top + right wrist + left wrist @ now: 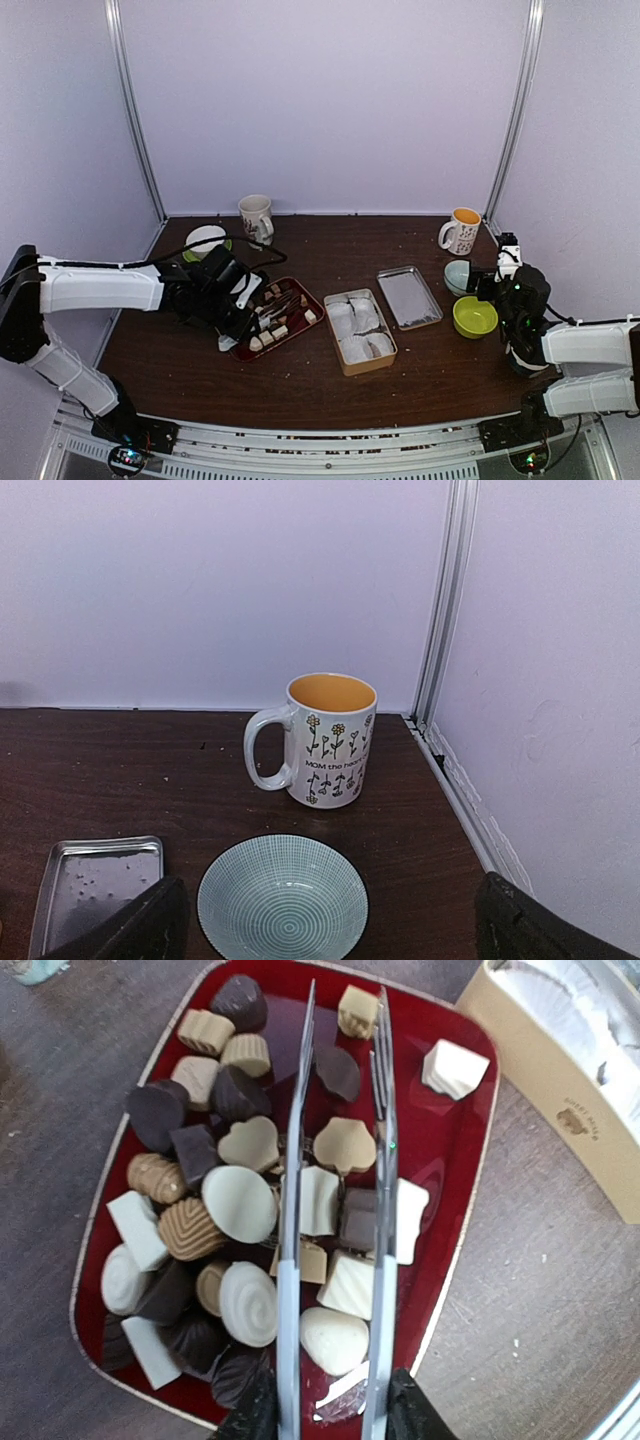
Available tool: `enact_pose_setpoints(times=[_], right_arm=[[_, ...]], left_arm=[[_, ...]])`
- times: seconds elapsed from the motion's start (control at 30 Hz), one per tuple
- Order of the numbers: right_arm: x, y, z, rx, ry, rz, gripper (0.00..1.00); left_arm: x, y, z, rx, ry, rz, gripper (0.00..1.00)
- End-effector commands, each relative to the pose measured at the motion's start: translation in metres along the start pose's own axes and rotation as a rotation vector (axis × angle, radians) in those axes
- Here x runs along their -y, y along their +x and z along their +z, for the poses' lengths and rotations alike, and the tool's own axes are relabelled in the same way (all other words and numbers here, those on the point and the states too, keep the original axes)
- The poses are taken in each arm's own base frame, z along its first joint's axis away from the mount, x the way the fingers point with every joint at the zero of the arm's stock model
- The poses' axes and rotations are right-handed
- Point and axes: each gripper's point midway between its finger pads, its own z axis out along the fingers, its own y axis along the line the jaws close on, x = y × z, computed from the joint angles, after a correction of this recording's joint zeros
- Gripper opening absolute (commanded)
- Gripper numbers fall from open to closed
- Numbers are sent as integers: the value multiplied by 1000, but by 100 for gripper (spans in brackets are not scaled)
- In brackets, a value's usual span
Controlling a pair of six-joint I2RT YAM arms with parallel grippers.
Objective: Pack the chocolate
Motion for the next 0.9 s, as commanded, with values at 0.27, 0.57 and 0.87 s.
enact_pose_setpoints(times=[0.27, 0.57, 0.87], right_arm=[[6, -9, 1, 30, 30, 10, 100], [5, -9, 2, 27, 28, 7, 100], [5, -9, 2, 27, 25, 6, 100]], left_arm=[[5, -19, -41, 66, 29, -16, 38], [8, -16, -48, 60, 51, -40, 41], [4, -7, -48, 12, 28, -27, 46]])
